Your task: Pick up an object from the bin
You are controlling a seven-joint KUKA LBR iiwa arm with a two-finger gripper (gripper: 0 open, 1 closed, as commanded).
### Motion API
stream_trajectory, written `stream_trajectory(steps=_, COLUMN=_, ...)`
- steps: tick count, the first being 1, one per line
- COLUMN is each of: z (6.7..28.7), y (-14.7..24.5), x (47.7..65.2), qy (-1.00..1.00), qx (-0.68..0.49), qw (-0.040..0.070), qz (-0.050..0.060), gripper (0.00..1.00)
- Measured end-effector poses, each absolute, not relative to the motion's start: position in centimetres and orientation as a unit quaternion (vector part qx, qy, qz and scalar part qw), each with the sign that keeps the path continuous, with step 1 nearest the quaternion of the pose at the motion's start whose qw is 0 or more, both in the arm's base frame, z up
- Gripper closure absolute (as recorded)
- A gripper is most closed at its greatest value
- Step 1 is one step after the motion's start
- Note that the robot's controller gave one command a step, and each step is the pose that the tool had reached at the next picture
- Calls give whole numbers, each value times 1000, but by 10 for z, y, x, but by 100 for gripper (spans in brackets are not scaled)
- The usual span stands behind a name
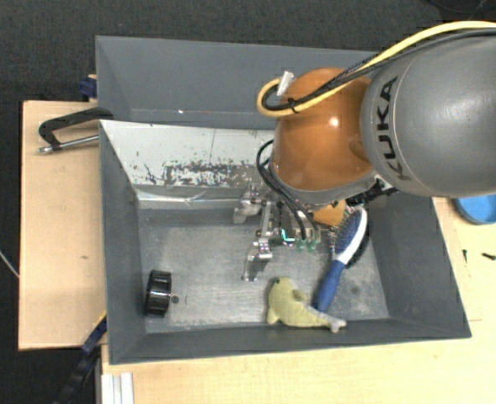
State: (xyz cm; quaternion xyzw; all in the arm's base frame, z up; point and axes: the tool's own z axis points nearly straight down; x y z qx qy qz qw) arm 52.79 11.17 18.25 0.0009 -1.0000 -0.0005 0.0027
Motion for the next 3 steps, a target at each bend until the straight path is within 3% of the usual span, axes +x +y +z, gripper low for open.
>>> stream_trajectory(steps=1, z=93, y=19, x=529, qy=-1000, qx=10, qw=1, qz=-1, gripper=0)
stream_trajectory(steps=2, z=89, y=-58, x=507, qy=-996, qx=93, qw=-7, qz=0, gripper=0)
stream_trajectory(steps=3, z=75, y=-119, x=528, qy=-981, qx=193, qw=-4, qz=-5, gripper=0)
